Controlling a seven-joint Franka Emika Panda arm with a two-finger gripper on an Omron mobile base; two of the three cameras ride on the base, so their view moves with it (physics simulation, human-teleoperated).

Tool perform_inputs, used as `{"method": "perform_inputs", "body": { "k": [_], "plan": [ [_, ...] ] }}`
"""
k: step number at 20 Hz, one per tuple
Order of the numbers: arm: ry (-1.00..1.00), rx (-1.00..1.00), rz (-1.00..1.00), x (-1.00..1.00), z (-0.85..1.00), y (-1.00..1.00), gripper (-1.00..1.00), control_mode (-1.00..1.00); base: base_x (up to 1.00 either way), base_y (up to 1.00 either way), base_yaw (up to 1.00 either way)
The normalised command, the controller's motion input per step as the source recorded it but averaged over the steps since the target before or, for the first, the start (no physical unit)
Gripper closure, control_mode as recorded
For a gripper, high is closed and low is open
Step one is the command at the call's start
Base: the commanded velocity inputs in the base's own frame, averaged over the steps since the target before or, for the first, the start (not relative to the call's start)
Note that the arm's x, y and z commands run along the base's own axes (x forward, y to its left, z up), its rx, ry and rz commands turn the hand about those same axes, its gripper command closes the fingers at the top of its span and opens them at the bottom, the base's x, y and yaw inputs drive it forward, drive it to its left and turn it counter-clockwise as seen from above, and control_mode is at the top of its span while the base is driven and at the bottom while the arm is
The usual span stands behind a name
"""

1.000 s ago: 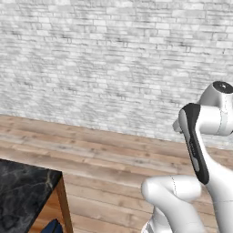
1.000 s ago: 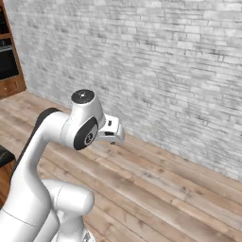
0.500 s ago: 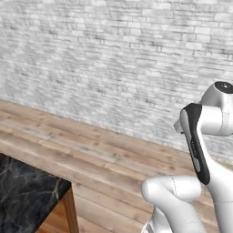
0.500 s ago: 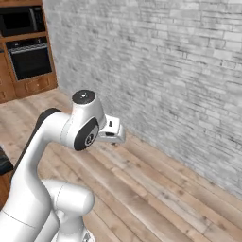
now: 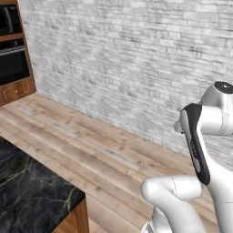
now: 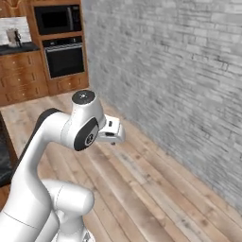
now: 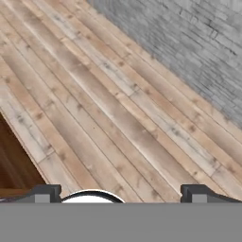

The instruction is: There is a wine glass and glass cup on the dining counter. Place the wine bottle next to the wine glass and the juice bottle next to the glass cup.

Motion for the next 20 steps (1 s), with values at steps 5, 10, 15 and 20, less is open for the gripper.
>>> {"method": "perform_inputs", "body": {
  "k": [5,10,15,20],
  "plan": [
    [0.0,0.0,0.0,0.0,0.0,0.0,-1.0,1.0,0.7,0.0,0.36],
    [0.0,0.0,0.0,0.0,0.0,0.0,-1.0,1.0,0.66,-0.02,0.39],
    [0.0,0.0,0.0,0.0,0.0,0.0,-1.0,1.0,0.67,-0.04,0.39],
    [0.0,0.0,0.0,0.0,0.0,0.0,-1.0,1.0,0.69,-0.06,0.37]
  ]
}}
